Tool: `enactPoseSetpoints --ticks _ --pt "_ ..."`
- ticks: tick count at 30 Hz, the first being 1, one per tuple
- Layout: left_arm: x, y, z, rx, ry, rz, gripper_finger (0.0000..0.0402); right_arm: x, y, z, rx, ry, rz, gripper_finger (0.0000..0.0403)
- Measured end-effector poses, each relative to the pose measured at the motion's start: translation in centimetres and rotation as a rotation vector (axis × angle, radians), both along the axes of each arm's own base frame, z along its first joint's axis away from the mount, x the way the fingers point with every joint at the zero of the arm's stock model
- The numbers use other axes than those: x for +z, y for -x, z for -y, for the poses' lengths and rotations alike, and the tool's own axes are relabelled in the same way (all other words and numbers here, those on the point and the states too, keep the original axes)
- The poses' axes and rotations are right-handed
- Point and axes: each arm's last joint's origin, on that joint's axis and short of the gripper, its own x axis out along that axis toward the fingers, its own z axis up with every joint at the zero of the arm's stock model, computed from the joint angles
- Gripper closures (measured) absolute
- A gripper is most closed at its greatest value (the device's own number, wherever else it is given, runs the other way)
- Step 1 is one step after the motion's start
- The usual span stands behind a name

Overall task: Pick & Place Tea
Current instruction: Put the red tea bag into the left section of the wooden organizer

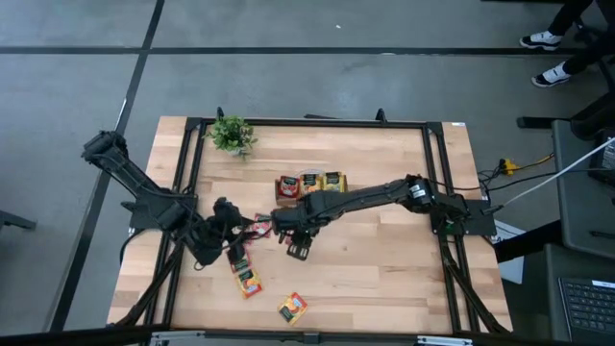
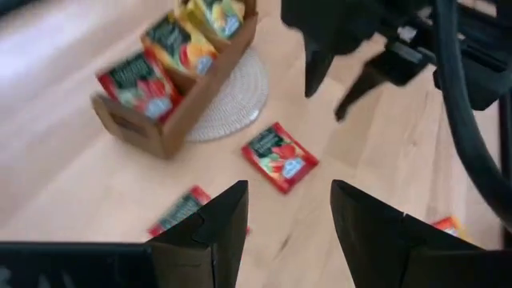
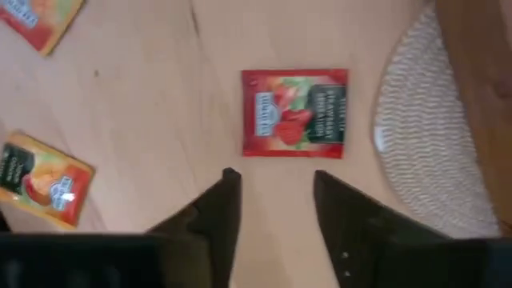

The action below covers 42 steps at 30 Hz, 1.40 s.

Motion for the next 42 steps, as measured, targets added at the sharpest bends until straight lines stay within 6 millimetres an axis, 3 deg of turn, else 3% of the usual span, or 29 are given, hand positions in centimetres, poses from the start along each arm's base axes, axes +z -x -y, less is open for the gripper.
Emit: enactPoseSetpoints --ticks 6,8,15,22,28,35,42 --pt "-1.2 -1.4 0.1 0.05 0.151 0.069 0.0229 -0.5 0.3 2.6 0.034 0.023 -0.076 0.037" --pt "-1.5 -1.9 0.2 0.043 0.222 0.103 0.0229 -1.0 0.4 3.1 0.065 0.039 -0.096 0.0392" --pt "-2.7 -3.1 0.3 0.085 0.386 0.118 0.0229 -3.8 1.0 3.6 0.171 0.052 -0.179 0.0398" --pt "-3.3 -2.3 1.3 0.165 0.397 0.127 0.0229 -4.9 0.7 3.2 0.203 0.055 -0.124 0.04" --pt "-3.7 -0.4 2.4 0.267 0.408 0.168 0.0229 -3.7 0.9 2.3 -0.033 0.057 -0.075 0.0401" --pt "-4.0 1.2 3.0 0.341 0.407 0.228 0.0229 -3.6 0.9 2.2 -0.506 -0.008 -0.067 0.0401" --pt "-4.0 0.9 2.6 0.355 0.406 0.221 0.0229 -3.6 1.1 2.1 -0.668 -0.069 -0.099 0.0401"
